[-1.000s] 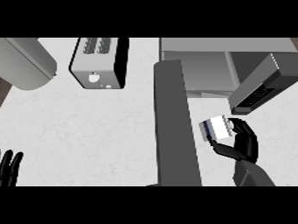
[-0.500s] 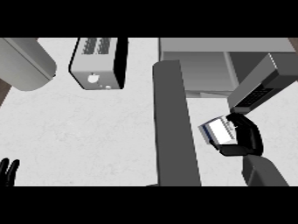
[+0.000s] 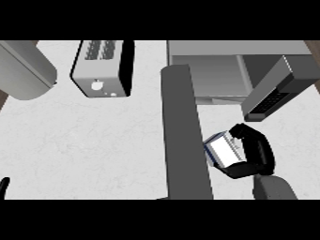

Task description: Pick up the milk, place it into the microwave and close the microwave

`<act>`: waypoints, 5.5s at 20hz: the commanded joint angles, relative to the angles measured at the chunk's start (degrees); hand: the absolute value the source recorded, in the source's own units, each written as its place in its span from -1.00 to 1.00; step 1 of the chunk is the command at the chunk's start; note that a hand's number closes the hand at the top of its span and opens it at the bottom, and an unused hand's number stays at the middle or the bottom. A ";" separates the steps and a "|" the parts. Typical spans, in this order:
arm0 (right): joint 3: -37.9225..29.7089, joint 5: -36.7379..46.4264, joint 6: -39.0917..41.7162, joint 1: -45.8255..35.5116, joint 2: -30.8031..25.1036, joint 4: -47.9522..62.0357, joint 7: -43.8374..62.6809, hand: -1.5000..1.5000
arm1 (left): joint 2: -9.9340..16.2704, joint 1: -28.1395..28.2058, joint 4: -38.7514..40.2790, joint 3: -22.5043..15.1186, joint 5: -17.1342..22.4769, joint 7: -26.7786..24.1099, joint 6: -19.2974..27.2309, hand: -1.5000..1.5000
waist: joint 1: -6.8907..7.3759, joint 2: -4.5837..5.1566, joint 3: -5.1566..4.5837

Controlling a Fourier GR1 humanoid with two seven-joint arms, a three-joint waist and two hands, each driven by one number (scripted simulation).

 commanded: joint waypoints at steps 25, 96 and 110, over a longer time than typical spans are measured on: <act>10.14 5.90 -34.02 -6.26 5.53 -22.24 27.32 1.00 | 2.11 -0.48 6.10 10.85 6.20 -3.25 -8.44 -1.00 | 1.64 0.57 0.09; -6.58 17.62 -62.38 -46.59 -7.60 52.29 0.12 -1.00 | 5.23 -17.12 18.94 13.44 4.81 1.55 -11.90 -1.00 | 9.02 4.13 0.48; -5.26 19.55 -62.38 -48.46 -4.89 52.34 1.98 -1.00 | 7.01 -19.97 21.69 13.97 4.72 0.82 -13.19 -1.00 | 9.13 3.90 0.42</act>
